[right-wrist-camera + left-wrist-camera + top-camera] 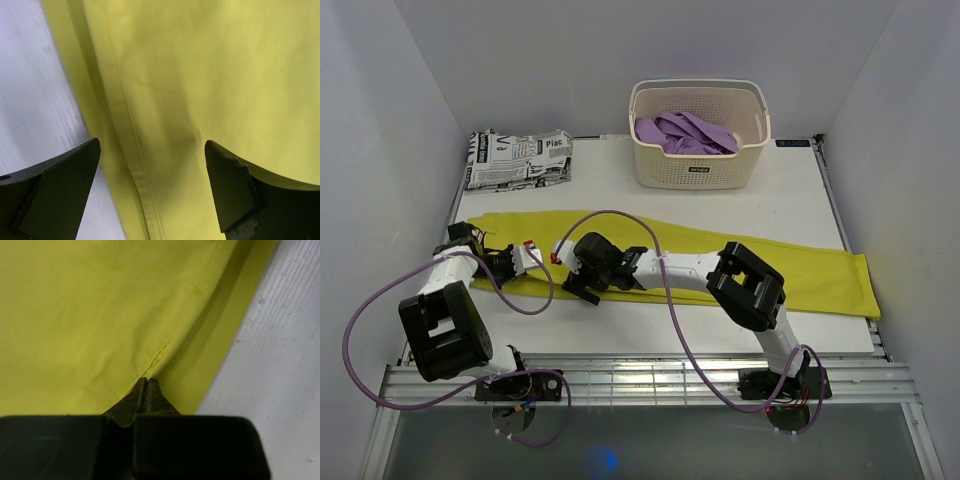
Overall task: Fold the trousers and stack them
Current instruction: Fold the trousers
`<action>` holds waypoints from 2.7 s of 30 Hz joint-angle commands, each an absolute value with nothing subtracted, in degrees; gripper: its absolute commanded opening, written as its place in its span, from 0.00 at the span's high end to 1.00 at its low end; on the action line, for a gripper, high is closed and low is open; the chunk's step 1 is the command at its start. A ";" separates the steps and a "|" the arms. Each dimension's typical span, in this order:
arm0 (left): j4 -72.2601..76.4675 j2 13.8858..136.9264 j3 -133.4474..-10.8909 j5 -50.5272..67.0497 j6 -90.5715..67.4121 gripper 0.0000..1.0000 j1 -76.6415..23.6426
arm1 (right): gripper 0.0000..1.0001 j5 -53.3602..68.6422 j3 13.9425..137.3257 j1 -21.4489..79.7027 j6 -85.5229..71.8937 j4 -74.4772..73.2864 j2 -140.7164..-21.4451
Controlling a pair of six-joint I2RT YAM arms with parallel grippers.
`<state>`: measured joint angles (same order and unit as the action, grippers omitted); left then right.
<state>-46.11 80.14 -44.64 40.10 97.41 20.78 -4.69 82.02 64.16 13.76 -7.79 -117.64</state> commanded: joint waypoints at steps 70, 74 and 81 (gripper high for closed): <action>-47.80 92.91 -47.79 37.35 89.38 1.00 23.99 | 0.92 -2.99 84.90 67.41 15.64 -12.04 -120.31; -58.06 88.26 -54.73 38.93 91.75 1.00 25.84 | 0.92 -2.02 87.80 67.24 15.38 -12.13 -126.37; -67.94 81.92 -56.52 36.92 98.34 1.00 27.51 | 0.92 -1.67 93.86 66.97 14.06 -12.65 -129.81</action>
<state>-63.24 85.76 -56.31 39.59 93.10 26.48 -2.74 92.66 67.13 15.16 -7.57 -127.09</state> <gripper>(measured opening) 0.023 0.083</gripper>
